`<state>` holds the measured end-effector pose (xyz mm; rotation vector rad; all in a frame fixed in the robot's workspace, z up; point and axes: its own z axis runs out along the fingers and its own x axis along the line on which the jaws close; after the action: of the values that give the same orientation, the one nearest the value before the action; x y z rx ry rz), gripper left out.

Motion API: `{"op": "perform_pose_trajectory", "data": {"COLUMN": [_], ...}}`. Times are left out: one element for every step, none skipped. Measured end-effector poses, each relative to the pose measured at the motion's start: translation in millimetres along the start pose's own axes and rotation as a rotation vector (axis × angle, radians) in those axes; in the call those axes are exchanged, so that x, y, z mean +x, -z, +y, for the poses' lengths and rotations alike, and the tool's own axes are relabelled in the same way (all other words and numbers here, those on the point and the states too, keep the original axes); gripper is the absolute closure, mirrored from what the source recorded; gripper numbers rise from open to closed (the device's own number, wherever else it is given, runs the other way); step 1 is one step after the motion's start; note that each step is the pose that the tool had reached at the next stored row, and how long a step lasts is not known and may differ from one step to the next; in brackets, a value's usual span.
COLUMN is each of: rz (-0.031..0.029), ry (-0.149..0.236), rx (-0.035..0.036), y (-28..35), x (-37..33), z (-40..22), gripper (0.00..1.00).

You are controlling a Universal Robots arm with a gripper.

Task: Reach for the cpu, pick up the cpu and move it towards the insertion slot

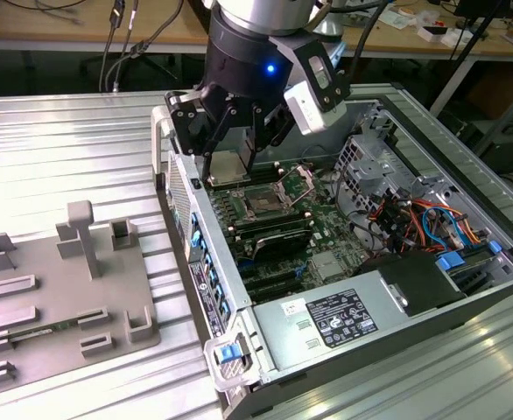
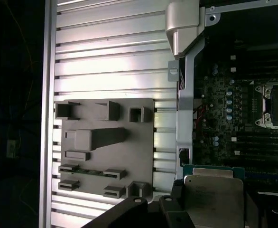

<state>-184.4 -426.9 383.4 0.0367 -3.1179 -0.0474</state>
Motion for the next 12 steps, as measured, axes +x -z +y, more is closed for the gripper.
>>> {"op": "perform_pose_trajectory", "data": {"rz": [-0.0005,-0.0006,-0.0006,-0.0007,-0.0007,-0.0007,-0.0007,-0.0007,-0.0006,-0.0007,-0.0007,-0.0006], "ry": [0.000,0.000,0.000,0.000,0.000,0.000,0.000,0.000,0.000,0.000,0.000,0.000], "rx": [0.0007,0.0017,0.0021,0.0025,0.0027,0.0030,0.0032,0.0034,0.0036,0.0038,0.0039,0.0041], "y": [-0.2,-0.2,-0.3,-0.4,-0.4,-0.5,-0.6,-0.7,-0.7,-0.8,-0.8,-0.9], "x": [-1.0,-2.6,-3.7,-4.9,-6.1,-7.4,-8.8,-10.0,-11.1,-12.4,-13.7,-14.8], "z": [0.0,0.0,0.1,0.1,0.1,0.2,0.2,0.2,0.3,0.3,0.3,0.3], "gripper": [0.45,0.45,0.45,0.45,0.45,0.45,0.45,0.45,0.45,0.45,0.45,0.45]}}
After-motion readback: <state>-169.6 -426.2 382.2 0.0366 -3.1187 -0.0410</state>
